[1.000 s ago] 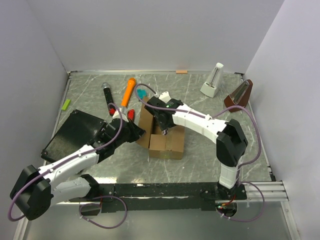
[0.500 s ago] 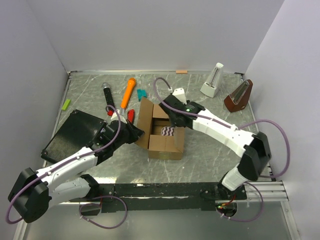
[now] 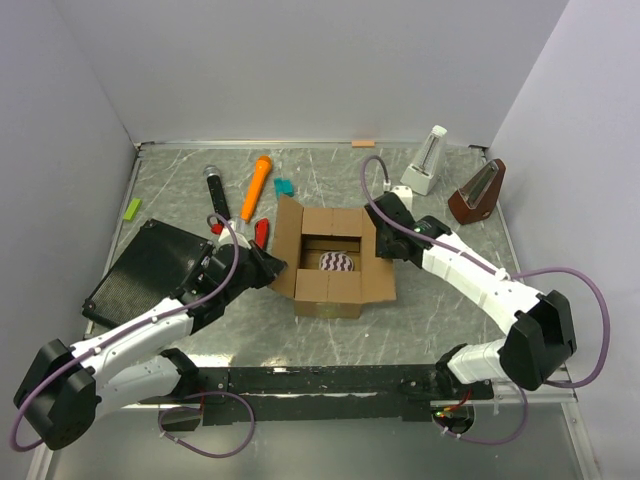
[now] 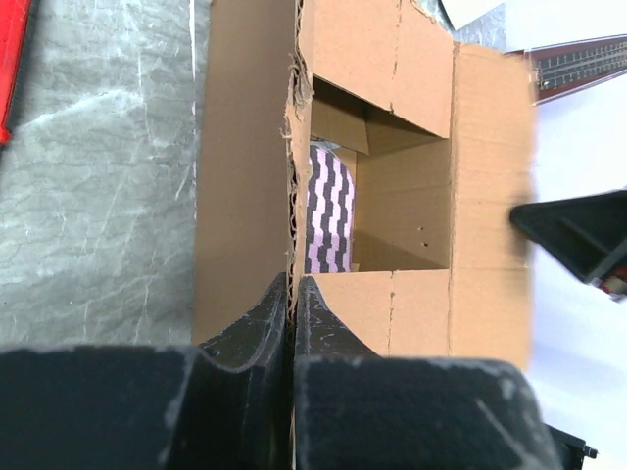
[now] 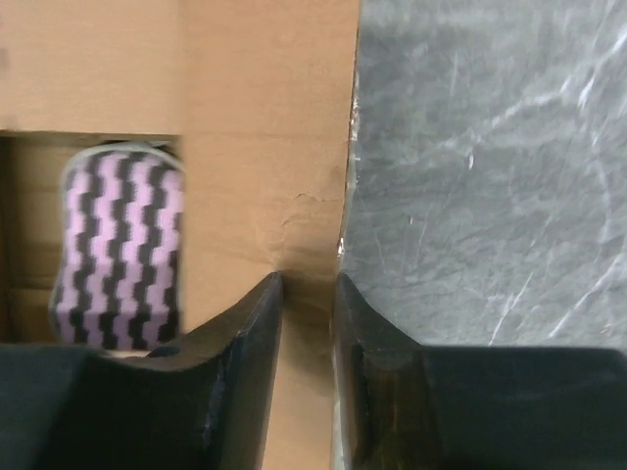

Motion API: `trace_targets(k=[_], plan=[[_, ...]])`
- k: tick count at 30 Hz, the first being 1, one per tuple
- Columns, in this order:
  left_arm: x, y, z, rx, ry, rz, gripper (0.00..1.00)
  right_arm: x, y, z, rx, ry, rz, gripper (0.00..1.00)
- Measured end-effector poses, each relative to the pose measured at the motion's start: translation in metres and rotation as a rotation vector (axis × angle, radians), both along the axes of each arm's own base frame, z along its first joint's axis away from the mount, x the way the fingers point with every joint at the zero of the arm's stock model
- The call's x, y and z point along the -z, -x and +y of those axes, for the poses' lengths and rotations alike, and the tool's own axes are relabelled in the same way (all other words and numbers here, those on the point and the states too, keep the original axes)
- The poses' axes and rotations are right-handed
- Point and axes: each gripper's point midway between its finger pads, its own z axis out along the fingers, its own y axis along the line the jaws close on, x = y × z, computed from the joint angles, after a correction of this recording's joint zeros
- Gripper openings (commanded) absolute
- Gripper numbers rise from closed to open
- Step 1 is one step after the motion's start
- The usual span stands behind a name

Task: Unpack the express box
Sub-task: Open the express box at the center of the board.

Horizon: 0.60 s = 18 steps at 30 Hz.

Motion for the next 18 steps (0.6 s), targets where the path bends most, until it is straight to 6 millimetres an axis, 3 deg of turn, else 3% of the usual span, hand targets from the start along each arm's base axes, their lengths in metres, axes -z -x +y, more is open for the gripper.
trace_targets(k=[3, 6, 8, 11, 18], plan=[[0.000, 0.000, 0.000, -0.002, 0.007, -0.004, 0.01, 0.021, 0.005, -0.005, 0.008, -0.018, 0.063, 0.71], [0.000, 0.000, 0.000, -0.002, 0.010, -0.006, 0.01, 0.039, 0.017, -0.003, -0.014, -0.027, 0.129, 0.78], [0.000, 0.000, 0.000, -0.002, 0.010, -0.008, 0.01, 0.037, 0.020, -0.003, -0.019, -0.034, 0.130, 0.81], [0.000, -0.001, 0.001, -0.005, 0.008, -0.010, 0.01, 0.022, 0.020, -0.001, -0.027, -0.065, 0.098, 0.82], [0.000, -0.002, 0.002, -0.012, 0.002, -0.014, 0.01, -0.044, 0.007, 0.019, -0.072, -0.205, -0.061, 0.79]])
